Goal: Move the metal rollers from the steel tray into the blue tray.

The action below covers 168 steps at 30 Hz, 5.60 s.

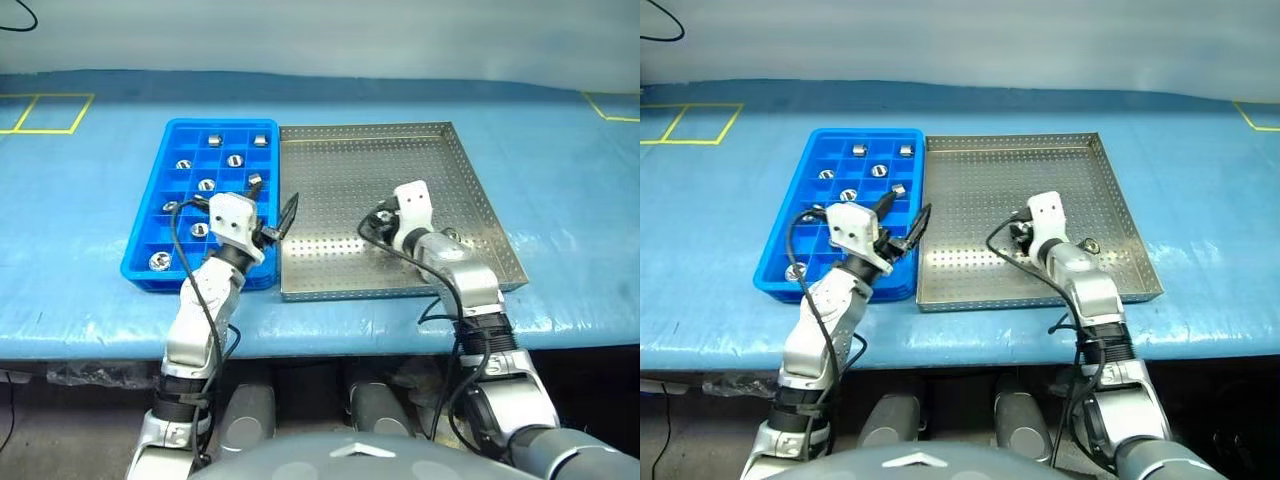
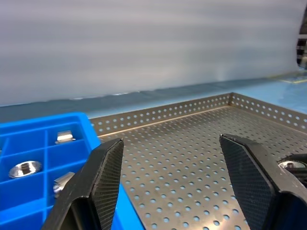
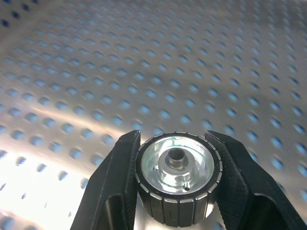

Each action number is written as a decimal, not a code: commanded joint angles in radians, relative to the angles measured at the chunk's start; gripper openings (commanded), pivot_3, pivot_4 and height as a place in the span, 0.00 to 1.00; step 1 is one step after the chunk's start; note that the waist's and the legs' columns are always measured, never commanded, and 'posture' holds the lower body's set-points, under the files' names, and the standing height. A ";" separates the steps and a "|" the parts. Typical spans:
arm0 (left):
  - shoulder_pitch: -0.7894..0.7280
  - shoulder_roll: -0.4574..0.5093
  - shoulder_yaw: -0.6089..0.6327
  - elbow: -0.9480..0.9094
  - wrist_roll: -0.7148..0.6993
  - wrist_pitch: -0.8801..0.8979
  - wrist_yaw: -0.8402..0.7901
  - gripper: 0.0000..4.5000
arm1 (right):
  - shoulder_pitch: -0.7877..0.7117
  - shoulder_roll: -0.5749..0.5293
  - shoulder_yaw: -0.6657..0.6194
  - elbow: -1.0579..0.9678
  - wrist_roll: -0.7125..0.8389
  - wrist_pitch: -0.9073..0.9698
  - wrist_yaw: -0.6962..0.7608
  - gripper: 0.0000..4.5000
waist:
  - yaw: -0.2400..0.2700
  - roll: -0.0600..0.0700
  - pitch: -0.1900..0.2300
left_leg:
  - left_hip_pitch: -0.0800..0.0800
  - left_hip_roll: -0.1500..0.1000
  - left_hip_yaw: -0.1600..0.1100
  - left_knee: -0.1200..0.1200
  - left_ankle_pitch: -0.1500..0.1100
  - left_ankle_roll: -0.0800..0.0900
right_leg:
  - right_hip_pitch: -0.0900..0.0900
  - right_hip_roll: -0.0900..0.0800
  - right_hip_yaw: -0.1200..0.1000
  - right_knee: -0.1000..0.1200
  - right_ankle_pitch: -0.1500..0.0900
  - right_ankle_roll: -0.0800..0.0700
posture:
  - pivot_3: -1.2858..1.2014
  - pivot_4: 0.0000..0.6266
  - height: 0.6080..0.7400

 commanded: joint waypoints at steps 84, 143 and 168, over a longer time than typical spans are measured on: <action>-0.200 -0.032 -0.132 0.253 0.030 -0.079 -0.187 0.78 | 0.304 -0.017 -0.344 -0.542 0.060 0.323 -0.174 0.80 | -0.056 0.009 -0.004 | 0.000 0.023 -0.007 0.001 -0.016 -0.022 | -0.009 0.000 -0.046 0.015 -0.011 -0.030 | 0.49 0.24 1.00; 0.200 0.016 0.043 -0.165 0.068 0.017 0.103 0.78 | -0.114 0.123 -0.080 -0.038 0.167 -0.185 0.324 0.37 | 0.359 0.000 0.003 | -0.001 0.021 0.002 -0.008 -0.010 -0.013 | -0.020 0.008 -0.025 0.014 -0.010 -0.021 | 0.73 0.24 1.00; 0.207 0.016 0.073 -0.178 0.043 0.023 0.102 0.78 | -0.159 0.113 0.193 -0.028 0.052 -0.019 0.401 0.45 | 0.458 0.000 0.003 | -0.003 0.021 0.004 -0.006 -0.011 -0.023 | -0.021 0.004 -0.030 0.011 -0.012 -0.025 | 0.74 0.24 1.00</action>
